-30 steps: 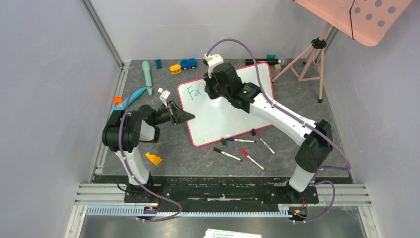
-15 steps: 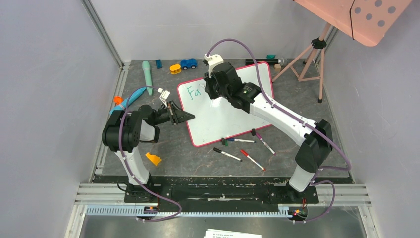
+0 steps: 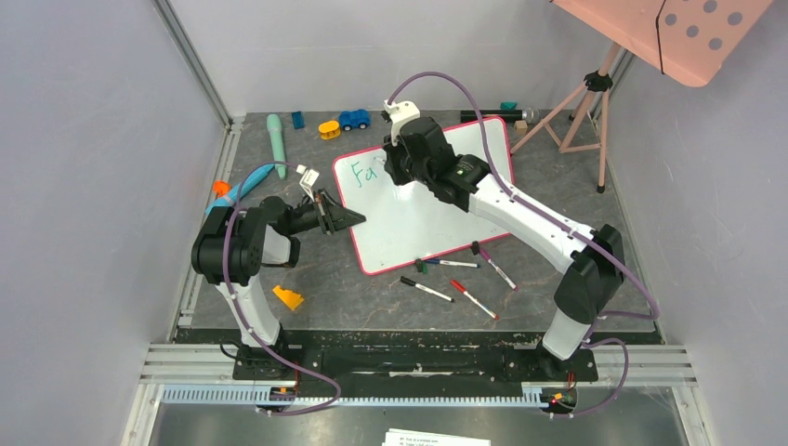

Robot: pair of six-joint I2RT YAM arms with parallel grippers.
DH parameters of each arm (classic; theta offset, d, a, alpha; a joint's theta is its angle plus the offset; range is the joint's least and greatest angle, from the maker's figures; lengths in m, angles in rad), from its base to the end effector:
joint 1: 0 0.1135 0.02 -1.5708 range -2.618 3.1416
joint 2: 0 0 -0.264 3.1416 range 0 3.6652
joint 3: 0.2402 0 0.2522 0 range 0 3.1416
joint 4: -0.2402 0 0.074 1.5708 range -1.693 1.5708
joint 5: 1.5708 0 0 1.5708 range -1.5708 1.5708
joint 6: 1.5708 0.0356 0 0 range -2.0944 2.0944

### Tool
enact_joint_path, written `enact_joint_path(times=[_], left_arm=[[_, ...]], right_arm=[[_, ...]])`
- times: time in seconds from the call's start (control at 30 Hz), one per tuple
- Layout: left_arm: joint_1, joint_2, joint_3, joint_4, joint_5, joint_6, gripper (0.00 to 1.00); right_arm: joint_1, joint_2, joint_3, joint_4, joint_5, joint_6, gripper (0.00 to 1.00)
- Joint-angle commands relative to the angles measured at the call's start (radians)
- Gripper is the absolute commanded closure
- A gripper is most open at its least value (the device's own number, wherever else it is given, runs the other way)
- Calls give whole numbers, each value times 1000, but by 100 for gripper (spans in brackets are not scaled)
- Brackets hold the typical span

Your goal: Write a sentence on the whiteboard

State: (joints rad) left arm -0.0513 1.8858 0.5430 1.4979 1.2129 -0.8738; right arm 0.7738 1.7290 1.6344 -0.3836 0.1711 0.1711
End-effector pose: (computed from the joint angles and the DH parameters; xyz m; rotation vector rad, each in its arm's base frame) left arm 0.2989 -0.0487 0.1528 0.4653 1.6820 -1.5485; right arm 0.2960 0.2808 0.3606 -0.5099 2.0030 0.4135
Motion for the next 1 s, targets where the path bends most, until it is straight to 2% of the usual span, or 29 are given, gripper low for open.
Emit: enact_joint_path(times=[0.0,0.57,0.97], left_arm=[[-26,-24,-15,59,111,55,98],[-27,-25,-16,59,110,56,98],[-25,-24,-15,59,109,55,98]], right_arm=[[-8,-61,15,46,-20,-17,100],[-8,-99,-107,65,-30,-6,100],[-8,-67,-73,70,-42,-7,100]])
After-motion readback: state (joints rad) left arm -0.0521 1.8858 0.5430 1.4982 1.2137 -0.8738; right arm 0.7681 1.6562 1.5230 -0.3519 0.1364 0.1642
